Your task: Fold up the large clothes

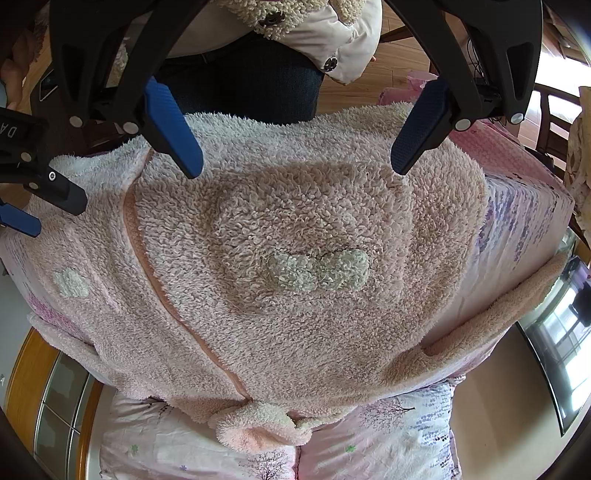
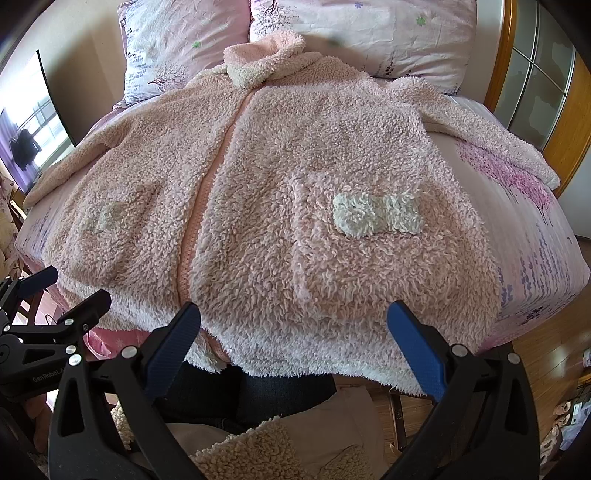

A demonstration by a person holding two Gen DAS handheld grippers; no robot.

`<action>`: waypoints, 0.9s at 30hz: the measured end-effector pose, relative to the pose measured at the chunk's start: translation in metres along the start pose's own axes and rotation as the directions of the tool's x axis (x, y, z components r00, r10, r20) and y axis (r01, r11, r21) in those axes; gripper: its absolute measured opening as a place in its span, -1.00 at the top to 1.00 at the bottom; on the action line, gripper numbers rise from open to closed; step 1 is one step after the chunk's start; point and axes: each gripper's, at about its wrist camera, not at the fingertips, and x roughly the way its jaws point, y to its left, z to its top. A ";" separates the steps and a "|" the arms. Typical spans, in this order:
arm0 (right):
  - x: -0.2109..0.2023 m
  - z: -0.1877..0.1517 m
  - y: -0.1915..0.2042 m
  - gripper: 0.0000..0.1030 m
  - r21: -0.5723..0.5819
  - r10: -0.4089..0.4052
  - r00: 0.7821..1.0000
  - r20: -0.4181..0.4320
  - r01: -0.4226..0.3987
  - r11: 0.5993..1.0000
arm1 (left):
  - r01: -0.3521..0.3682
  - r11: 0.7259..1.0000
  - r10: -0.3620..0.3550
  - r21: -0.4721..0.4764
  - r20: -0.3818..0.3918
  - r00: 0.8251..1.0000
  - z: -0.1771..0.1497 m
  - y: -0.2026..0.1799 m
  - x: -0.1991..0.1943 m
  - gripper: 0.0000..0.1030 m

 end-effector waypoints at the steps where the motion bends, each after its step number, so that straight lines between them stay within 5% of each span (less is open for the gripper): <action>1: 0.000 0.000 0.000 -0.97 0.000 0.001 1.000 0.000 -0.001 1.000 | 0.000 1.000 0.000 -0.001 0.000 1.000 0.000 0.000 0.000 -0.97; 27: 0.003 0.001 -0.003 -0.97 0.014 0.012 1.000 -0.005 -0.012 1.000 | 0.004 1.000 -0.004 -0.001 -0.005 1.000 0.000 0.001 0.003 -0.97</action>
